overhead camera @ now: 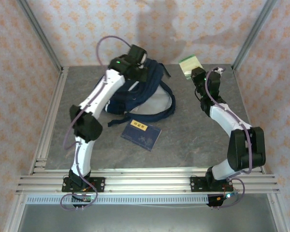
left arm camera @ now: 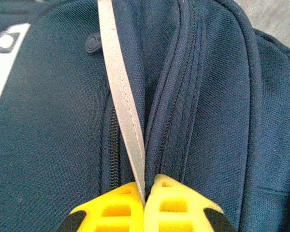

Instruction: Pack books, pencil case, and school supplies into a backpack

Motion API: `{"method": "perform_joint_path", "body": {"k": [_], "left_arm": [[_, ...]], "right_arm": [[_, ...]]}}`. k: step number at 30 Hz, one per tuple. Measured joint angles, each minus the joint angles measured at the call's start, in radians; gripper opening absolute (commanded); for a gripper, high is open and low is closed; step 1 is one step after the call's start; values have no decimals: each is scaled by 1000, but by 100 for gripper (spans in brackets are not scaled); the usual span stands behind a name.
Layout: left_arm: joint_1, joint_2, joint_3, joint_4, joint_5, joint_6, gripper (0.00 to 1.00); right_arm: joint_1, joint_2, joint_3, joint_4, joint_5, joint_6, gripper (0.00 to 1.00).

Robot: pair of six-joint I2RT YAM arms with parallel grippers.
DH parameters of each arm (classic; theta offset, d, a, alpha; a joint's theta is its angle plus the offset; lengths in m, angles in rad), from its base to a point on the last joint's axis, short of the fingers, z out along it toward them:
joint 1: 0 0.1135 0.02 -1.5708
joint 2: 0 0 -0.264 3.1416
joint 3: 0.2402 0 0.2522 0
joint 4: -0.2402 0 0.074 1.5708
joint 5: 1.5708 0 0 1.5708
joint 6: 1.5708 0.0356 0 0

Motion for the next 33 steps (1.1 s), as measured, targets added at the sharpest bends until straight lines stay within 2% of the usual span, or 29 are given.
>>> {"method": "perform_joint_path", "body": {"k": [4, 10, 14, 18, 27, 33], "left_arm": [[71, -50, -19, 11, 74, -5, 0], [99, -23, -16, 11, 173, -11, 0], [114, 24, 52, 6, 211, -16, 0], [125, 50, 105, -17, 229, -18, 0], [139, 50, 115, -20, 248, -43, 0], [145, 50, 115, -16, 255, -63, 0]], "right_arm": [[0, 45, 74, -36, -123, 13, 2], [0, 134, 222, -113, -281, 21, 0], [0, 229, 307, -139, -402, 24, 0], [2, 268, 325, -201, -449, 10, 0], [7, 273, 452, -468, -479, -199, 0], [19, 335, 536, -501, -605, -238, 0]]}}
